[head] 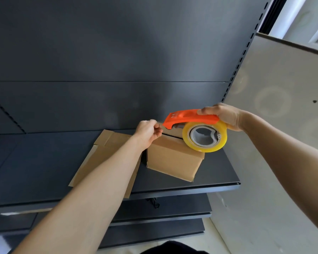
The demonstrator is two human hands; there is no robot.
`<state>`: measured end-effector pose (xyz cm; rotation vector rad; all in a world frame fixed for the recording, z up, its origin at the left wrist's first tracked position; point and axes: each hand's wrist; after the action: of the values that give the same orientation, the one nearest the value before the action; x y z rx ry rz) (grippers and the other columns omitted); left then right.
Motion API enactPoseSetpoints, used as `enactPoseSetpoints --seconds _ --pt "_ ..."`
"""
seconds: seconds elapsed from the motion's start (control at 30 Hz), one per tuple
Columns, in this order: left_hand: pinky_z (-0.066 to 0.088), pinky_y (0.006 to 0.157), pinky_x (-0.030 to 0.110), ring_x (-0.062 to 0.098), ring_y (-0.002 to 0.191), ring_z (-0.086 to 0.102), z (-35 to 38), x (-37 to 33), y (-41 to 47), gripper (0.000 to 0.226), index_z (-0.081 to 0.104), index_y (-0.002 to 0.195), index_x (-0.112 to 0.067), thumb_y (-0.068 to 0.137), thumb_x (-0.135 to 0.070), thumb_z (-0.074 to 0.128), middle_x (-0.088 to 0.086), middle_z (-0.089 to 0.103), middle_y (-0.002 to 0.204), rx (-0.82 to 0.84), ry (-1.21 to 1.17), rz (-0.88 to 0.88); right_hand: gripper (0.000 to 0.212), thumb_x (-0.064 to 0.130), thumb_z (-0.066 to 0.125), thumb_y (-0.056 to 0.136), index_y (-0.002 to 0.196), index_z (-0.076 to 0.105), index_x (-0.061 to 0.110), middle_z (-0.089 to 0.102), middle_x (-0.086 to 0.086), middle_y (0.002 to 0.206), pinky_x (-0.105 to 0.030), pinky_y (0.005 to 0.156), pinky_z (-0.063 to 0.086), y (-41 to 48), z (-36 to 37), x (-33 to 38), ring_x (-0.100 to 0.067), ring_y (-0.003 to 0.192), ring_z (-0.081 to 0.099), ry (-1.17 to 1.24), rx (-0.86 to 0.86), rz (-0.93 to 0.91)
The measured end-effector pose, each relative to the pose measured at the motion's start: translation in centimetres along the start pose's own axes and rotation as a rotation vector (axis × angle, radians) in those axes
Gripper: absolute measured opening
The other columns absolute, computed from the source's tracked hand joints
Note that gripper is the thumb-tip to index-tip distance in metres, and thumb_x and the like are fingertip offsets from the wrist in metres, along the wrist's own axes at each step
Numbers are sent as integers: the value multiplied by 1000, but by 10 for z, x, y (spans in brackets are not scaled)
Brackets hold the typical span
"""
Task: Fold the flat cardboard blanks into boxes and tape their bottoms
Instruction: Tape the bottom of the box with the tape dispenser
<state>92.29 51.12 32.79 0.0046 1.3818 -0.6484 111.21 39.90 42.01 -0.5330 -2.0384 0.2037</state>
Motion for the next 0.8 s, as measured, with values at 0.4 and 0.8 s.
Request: enactPoseSetpoints --seconds 0.4,0.8 --pt "48 46 20 16 57 54 -21 1 16 23 46 75 -5 96 -2 37 10 49 77 -201 -1 3 38 51 65 80 79 67 13 70 -10 88 -40 84 50 -4 6 11 -25 77 63 -246 -115 17" --pt "55 52 23 16 64 58 -38 10 20 14 48 94 -5 101 -13 39 7 49 81 -262 -67 29 52 61 61 76 99 69 15 67 -5 98 -36 86 46 11 22 30 -23 93 61 -430 -125 80"
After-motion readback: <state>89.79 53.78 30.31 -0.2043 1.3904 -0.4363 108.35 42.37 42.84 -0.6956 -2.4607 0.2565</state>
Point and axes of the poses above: each hand's wrist, its own y-axis towards the middle knuckle, its own z-axis out of the palm, x = y × z
